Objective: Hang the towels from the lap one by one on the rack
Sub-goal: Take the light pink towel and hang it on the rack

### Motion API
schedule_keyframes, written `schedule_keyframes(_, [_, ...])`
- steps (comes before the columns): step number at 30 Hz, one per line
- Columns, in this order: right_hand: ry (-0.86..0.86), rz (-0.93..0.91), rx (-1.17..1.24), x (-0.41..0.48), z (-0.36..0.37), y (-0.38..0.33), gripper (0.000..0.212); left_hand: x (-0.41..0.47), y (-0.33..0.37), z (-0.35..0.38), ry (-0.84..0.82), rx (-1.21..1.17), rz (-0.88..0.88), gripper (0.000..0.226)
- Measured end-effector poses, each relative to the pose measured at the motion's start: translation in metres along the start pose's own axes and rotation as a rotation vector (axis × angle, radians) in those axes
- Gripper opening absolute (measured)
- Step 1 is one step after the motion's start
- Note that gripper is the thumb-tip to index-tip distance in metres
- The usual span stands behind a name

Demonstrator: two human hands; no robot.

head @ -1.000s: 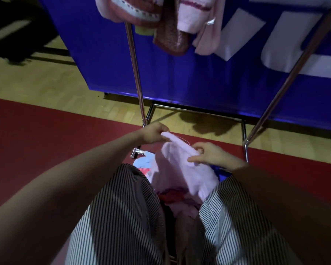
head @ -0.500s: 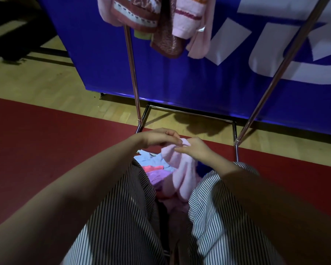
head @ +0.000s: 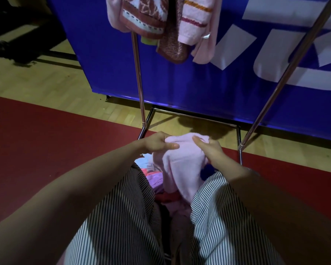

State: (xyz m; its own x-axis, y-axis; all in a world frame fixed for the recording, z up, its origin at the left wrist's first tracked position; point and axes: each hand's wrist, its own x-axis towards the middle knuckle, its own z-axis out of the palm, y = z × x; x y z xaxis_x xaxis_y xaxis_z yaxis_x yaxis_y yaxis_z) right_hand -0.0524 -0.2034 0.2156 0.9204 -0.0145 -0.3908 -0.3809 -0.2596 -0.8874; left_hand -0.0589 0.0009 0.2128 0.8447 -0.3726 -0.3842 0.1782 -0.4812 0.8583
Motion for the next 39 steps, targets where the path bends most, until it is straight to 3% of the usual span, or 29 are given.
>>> schedule_keyframes(3, [-0.164,-0.072,-0.127,-0.003,-0.002,0.005,0.046,0.001,-0.001,0.001,0.097,0.011,0.093,0.027])
schedule_keyframes(6, [-0.176,-0.222,-0.438,-0.002,0.003,0.008,0.091,0.006,-0.001,0.003,0.055,0.13,0.122,0.019])
schedule_keyframes(8, [-0.229,-0.399,-0.665,-0.004,0.005,0.007,0.1,0.008,0.002,0.008,-0.023,0.28,0.121,0.021])
schedule_keyframes(11, [-0.42,-0.533,-0.831,-0.005,0.01,0.012,0.087,0.012,0.004,0.016,-0.136,0.416,0.138,0.021])
schedule_keyframes(14, [-0.533,-0.455,-0.785,-0.003,0.01,0.017,0.064,0.013,0.003,0.02,-0.189,0.526,0.134,0.022])
schedule_keyframes(18, [-0.529,-0.448,-1.019,-0.006,0.008,0.014,0.022,0.011,-0.005,0.018,-0.264,0.616,0.116,0.023])
schedule_keyframes(20, [-0.498,-0.483,-0.943,-0.006,0.009,0.017,0.03,0.01,-0.004,0.017,-0.254,0.595,0.118,0.022])
schedule_keyframes(22, [-0.526,-0.452,-0.831,-0.006,0.01,0.017,0.059,0.01,-0.001,0.019,-0.244,0.557,0.13,0.021])
schedule_keyframes(23, [-0.571,-0.414,-0.795,-0.005,0.011,0.018,0.063,0.011,0.001,0.02,-0.24,0.536,0.136,0.02])
schedule_keyframes(26, [-0.669,-0.267,-0.711,-0.004,0.014,0.02,0.019,0.011,0.003,0.024,-0.25,0.49,0.143,0.019])
schedule_keyframes(29, [-0.614,-0.33,-0.755,0.0,0.014,0.02,0.037,0.01,0.003,0.021,-0.254,0.442,0.119,0.018])
schedule_keyframes(32, [-0.477,-0.373,-0.65,0.008,0.005,0.019,0.043,0.01,0.001,0.015,-0.217,0.452,0.087,0.023])
schedule_keyframes(37, [-0.302,-0.31,-0.44,0.013,-0.007,0.02,0.02,0.008,-0.011,-0.005,-0.222,0.544,-0.086,0.025])
schedule_keyframes(39, [-0.265,-0.282,-0.387,0.014,-0.011,0.022,0.028,0.007,-0.017,-0.015,-0.191,0.548,-0.132,0.029])
